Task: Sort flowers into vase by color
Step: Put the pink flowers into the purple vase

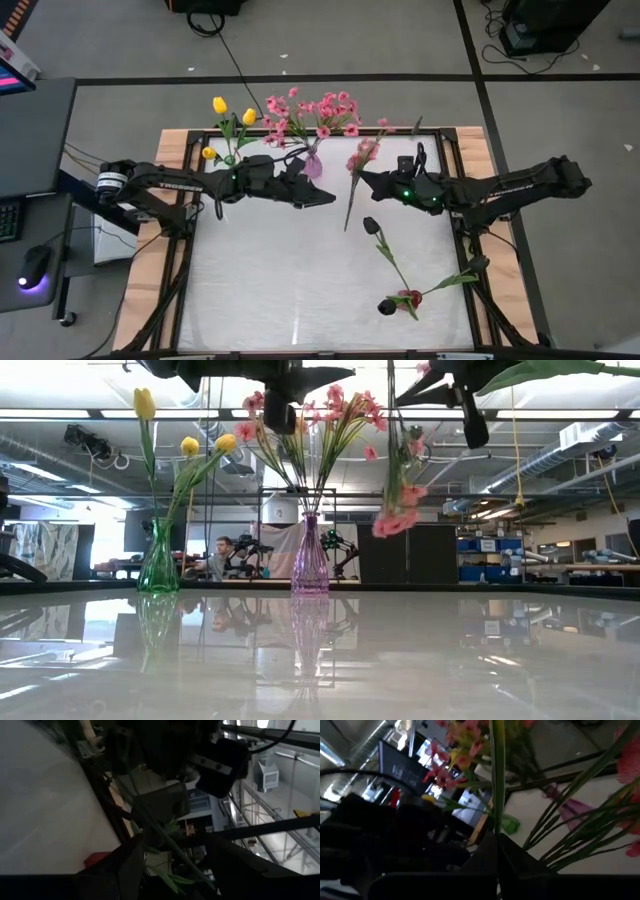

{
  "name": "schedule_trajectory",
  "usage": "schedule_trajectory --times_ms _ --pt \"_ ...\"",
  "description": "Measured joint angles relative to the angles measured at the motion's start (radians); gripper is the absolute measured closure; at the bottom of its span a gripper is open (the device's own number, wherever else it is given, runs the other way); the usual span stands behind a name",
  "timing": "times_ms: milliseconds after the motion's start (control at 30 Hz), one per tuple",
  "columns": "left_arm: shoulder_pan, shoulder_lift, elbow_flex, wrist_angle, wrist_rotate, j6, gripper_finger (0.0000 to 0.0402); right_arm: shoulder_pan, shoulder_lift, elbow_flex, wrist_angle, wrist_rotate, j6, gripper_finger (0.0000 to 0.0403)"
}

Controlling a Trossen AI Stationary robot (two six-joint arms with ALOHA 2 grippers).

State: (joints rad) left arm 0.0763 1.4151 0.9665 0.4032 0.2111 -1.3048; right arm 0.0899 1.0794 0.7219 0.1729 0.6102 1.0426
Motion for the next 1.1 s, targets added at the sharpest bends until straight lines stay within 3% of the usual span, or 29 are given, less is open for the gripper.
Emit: schedule_trajectory --times_ms 267,1100 --pt "0.01 0.0 0.0 -0.029 0.037 0.006 0.0184 0.027 0.048 0.0 0.137 0.0 -0.03 0.0399" --pt "0.048 0.0 0.0 -0.132 0.051 -0.042 0.0184 0.065 0.181 0.0 0.253 0.021 0.001 0.0399"
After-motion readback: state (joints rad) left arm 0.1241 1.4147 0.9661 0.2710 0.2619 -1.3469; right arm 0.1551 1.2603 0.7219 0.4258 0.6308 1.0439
